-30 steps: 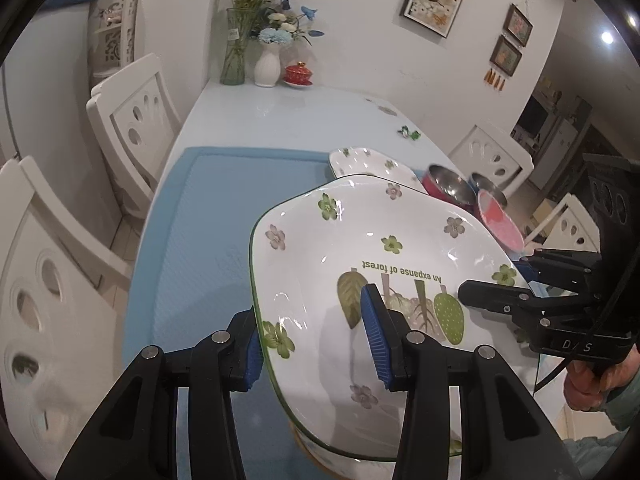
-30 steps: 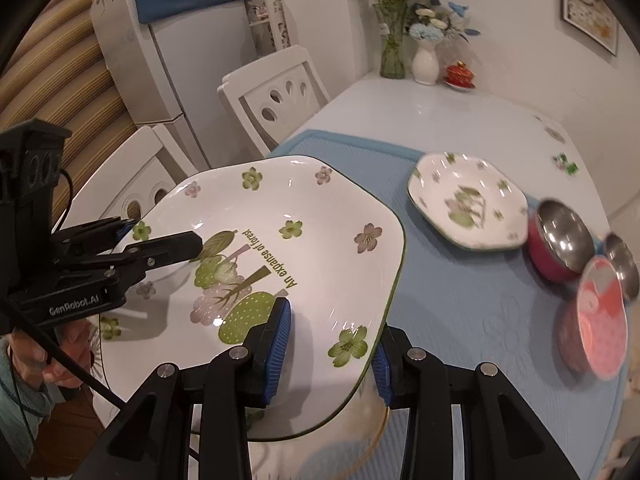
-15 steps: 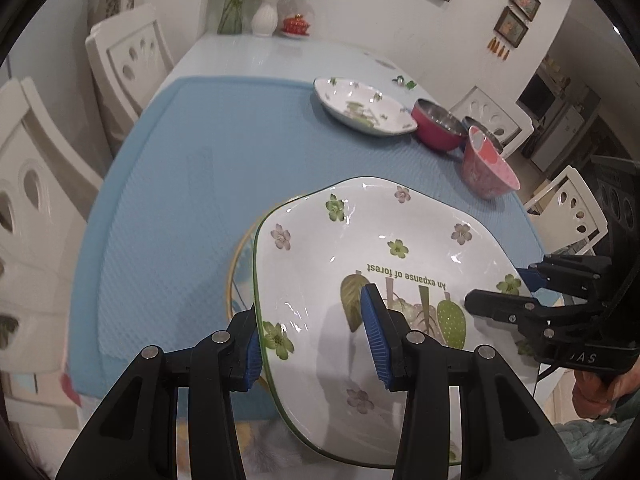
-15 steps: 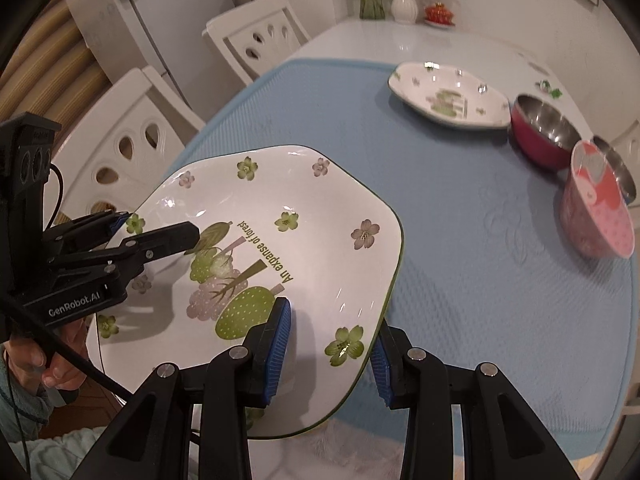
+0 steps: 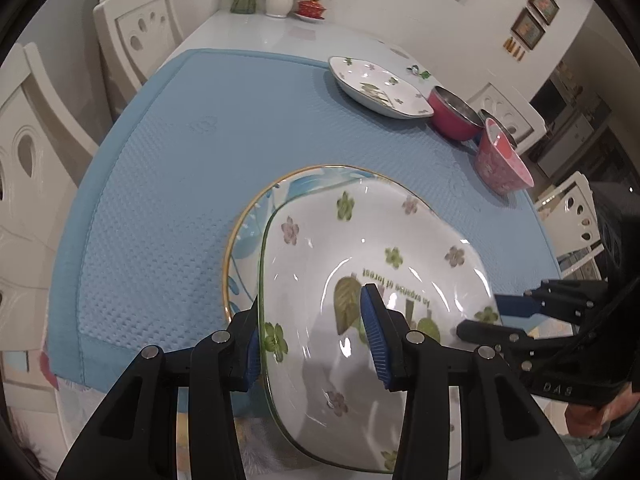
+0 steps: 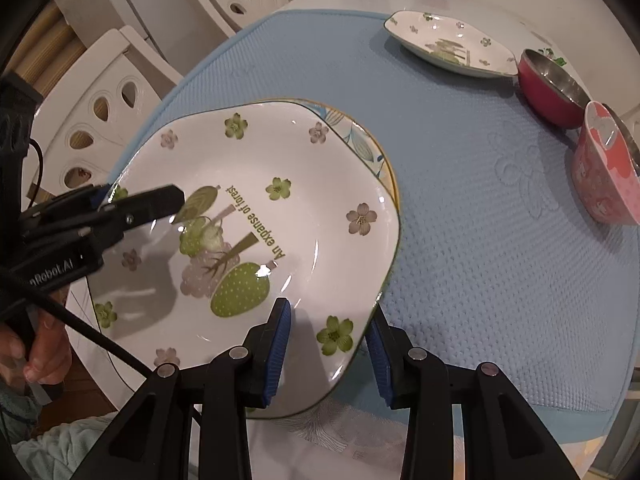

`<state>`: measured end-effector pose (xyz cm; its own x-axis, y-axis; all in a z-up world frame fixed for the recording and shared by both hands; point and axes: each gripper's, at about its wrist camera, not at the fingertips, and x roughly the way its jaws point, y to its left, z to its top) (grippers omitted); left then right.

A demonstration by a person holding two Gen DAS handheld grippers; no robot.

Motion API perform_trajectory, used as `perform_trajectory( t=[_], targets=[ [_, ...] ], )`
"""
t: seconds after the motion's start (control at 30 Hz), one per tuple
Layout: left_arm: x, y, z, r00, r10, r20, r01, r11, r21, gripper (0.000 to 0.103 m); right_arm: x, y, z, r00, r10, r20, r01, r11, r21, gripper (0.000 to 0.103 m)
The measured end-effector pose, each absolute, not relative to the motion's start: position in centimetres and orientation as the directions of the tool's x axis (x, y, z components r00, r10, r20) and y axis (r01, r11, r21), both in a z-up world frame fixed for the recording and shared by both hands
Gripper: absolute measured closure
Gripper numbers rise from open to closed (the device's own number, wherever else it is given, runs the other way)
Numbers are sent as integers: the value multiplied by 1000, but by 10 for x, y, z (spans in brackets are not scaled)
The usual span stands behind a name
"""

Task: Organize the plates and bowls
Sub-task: 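Lift the hexagonal plate and carry it over the round plate, then lower the hexagonal plate onto the round plate and open both grippers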

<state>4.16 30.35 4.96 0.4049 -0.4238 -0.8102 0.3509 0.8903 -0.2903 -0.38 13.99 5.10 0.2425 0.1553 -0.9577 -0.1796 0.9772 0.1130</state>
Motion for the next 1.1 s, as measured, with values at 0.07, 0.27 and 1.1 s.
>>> perform_trajectory(
  t=[0.07,0.27,1.1],
  targets=[
    [44,305,49,406,-428,-807,334,892,-305,64,-3,142,50,241,141,-960,-182,978,98,66],
    [50,306,41,395,-405,-824,286,907,-309,64,2,140,56,264,151,-953,-157,981,112,66],
    [36,299,66,432,-379,-818,321,913,-253,54,-10,108,80,328,269,-906,11,958,288,54]
  ],
)
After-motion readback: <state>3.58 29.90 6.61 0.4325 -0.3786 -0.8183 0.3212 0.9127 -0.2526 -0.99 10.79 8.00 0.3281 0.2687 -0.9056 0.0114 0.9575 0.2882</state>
